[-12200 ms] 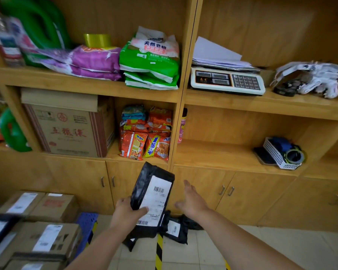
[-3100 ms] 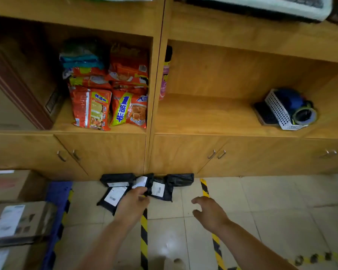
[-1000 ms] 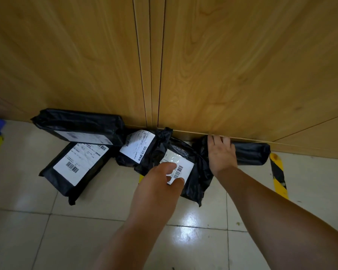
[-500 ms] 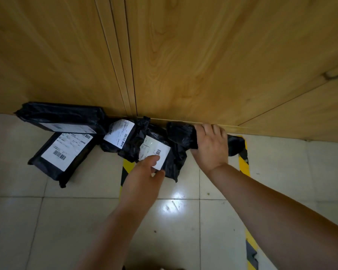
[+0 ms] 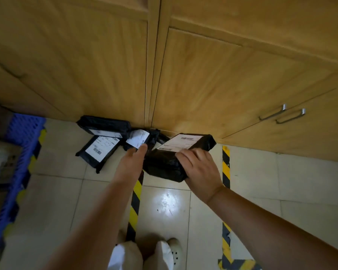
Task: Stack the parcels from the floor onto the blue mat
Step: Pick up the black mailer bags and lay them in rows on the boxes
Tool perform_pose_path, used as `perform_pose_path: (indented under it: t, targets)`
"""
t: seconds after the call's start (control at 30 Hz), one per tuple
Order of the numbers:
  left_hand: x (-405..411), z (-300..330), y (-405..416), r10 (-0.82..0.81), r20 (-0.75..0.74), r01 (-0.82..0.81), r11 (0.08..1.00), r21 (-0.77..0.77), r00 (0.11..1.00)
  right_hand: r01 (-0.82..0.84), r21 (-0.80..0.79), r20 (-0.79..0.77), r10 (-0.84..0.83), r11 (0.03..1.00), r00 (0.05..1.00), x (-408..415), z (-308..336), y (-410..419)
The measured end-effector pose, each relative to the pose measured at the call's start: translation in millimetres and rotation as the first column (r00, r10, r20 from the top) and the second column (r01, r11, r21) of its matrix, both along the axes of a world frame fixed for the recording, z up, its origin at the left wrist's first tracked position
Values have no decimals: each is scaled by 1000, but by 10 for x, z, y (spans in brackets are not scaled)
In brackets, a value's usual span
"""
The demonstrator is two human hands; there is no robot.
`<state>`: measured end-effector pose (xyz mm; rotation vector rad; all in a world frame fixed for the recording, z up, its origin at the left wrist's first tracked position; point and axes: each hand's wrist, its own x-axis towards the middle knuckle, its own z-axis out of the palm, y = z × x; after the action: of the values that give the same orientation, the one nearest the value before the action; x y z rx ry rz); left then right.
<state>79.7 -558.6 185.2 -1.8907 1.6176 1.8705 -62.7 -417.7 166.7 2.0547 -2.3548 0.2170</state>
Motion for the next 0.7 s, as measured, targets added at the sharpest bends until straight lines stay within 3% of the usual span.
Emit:
perform_pose_path:
  t: [0.13, 0.3, 0.47, 0.6, 0.7]
  targets:
    - [313, 798, -59, 227, 10, -218, 923, 316, 974, -47, -19, 13, 48, 999, 999, 366, 775, -20]
    - [796, 1630, -137, 314, -22, -272, 852, 447, 949, -111, -91, 34, 115, 990, 993, 810, 1645, -176]
    - [1308, 2228, -175, 343, -147, -263, 881, 393, 928, -217, -103, 40, 222, 971, 974, 1187, 2269, -366]
    - [1671, 2633, -203, 336, -220, -277, 925, 260, 916, -326, -37, 8, 326, 945, 945, 1425, 2696, -446]
    - [1939, 2967, -197, 272, -239, -243, 959, 146, 932, -265, -11, 47, 266, 964, 963, 1487, 2974, -512]
